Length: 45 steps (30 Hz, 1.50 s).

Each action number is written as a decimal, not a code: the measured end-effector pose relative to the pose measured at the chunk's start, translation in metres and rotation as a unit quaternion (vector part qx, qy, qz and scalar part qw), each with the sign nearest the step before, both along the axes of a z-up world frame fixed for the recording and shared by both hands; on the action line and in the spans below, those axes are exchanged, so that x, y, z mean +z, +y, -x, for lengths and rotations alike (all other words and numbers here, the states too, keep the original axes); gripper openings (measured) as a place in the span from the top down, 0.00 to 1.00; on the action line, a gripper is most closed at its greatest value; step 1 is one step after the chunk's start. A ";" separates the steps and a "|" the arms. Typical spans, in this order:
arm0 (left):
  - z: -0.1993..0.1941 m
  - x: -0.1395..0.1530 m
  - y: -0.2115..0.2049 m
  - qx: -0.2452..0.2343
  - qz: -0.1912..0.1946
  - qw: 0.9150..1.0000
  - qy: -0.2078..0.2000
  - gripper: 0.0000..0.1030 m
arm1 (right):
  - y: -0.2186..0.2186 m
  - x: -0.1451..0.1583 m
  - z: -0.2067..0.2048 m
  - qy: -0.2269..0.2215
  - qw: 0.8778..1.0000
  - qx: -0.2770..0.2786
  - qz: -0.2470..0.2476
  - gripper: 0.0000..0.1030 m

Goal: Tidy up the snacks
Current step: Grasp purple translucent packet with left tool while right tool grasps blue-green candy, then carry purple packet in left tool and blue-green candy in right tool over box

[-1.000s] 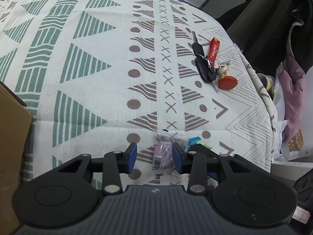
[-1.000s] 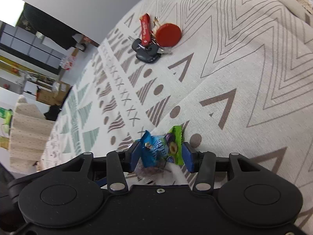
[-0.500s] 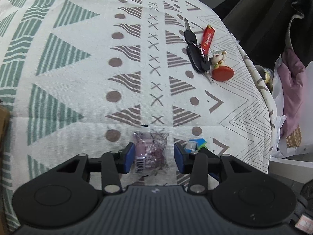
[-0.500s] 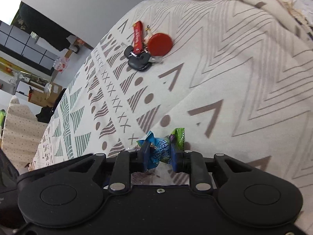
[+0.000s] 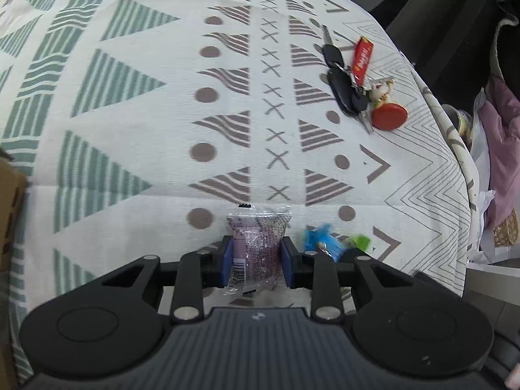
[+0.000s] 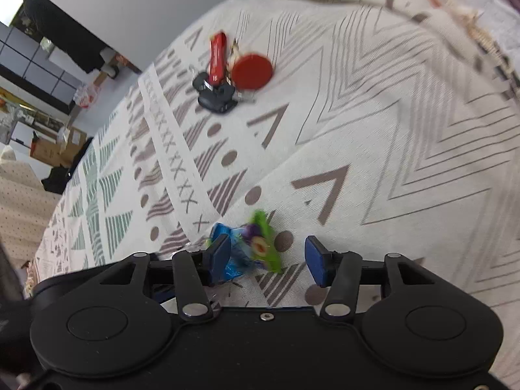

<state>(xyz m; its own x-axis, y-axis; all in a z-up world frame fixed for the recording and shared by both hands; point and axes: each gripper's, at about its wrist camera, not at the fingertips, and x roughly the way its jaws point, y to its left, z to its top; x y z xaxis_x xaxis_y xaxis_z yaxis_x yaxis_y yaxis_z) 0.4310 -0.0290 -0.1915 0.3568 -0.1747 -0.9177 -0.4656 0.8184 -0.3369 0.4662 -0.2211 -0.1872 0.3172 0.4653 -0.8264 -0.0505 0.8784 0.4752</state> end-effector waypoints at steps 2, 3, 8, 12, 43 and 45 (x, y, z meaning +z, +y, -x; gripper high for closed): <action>0.006 0.001 0.007 0.005 0.002 1.000 0.001 0.72 | 0.007 -0.003 -0.002 -0.002 1.000 0.005 -0.004 0.44; 0.009 0.002 0.011 0.007 0.002 1.000 0.002 0.72 | 0.011 -0.003 -0.002 -0.008 1.000 0.012 -0.008 0.40; 0.025 0.007 0.023 0.018 0.001 1.000 0.006 0.72 | 0.026 -0.002 -0.005 -0.013 0.999 0.048 -0.005 0.77; 0.036 0.010 0.029 0.021 0.004 1.000 0.006 0.72 | 0.027 0.003 0.005 -0.005 0.999 0.047 -0.004 0.81; 0.157 0.115 0.058 0.019 -0.004 0.996 -0.089 0.72 | 0.040 0.114 0.129 -0.095 0.992 0.041 -0.079 0.81; 0.164 0.118 0.061 0.019 -0.005 0.996 -0.090 0.72 | 0.043 0.117 0.137 -0.097 0.991 0.043 -0.080 0.81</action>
